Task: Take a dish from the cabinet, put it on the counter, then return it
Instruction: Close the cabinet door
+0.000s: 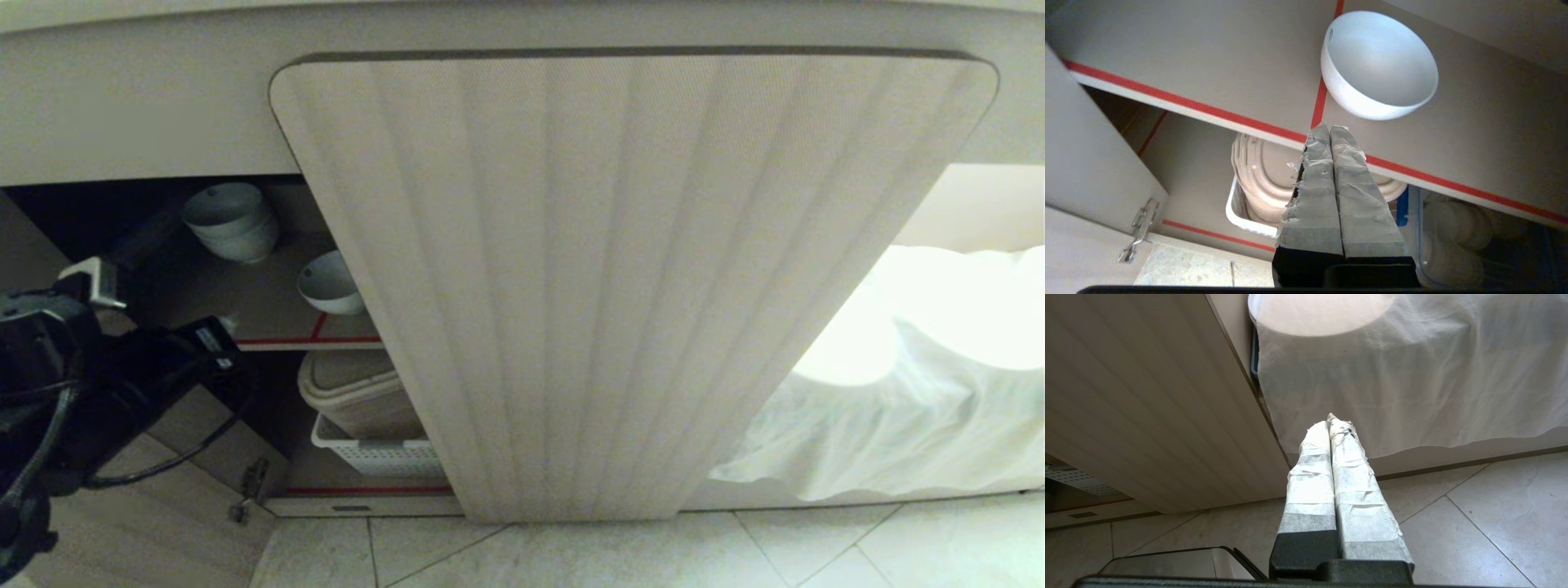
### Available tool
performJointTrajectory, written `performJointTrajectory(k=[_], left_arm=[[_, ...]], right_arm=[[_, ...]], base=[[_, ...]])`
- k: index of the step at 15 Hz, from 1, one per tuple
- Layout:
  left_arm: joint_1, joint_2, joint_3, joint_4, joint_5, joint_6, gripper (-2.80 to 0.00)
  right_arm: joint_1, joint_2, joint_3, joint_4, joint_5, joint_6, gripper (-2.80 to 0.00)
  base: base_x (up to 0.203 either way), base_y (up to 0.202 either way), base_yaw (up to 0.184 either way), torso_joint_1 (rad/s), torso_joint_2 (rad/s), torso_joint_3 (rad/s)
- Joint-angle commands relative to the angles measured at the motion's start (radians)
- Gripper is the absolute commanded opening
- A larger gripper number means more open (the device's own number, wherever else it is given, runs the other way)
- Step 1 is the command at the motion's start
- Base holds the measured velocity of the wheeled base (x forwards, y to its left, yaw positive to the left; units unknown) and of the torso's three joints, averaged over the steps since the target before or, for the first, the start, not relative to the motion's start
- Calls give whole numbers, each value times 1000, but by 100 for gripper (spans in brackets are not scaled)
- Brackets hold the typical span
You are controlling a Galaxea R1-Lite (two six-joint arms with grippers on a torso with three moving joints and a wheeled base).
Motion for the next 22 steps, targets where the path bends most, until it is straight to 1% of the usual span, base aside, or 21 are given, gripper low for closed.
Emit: performJointTrajectory(k=[1,6,9,11,17,19,22], left_arm=[[1,-51,46,-5,0,-2,-280],[4,-130,124,-1,1,-4,-280],[5,-176,132,7,2,-3,-280],[5,-203,146,18,3,15,-280],[5,-305,237,25,11,25,-280],[5,-344,265,47,12,38,-280],[5,-398,293,84,13,42,-280]], right_arm=[[0,0,0,-1,1,0,-280],[0,0,0,-1,1,0,-280],[0,0,0,-1,-1,0,-280],[0,0,0,-1,0,0,-280],[0,0,0,-1,-1,2,-280],[0,0,0,-1,1,0,-280],[0,0,0,-1,0,0,-280]], base=[[0,0,0,0,0,0],[0,0,0,0,0,0],[0,0,0,0,0,0],[0,0,0,0,0,0],[0,0,0,0,0,0],[0,0,0,0,0,0],[0,0,0,0,0,0]])
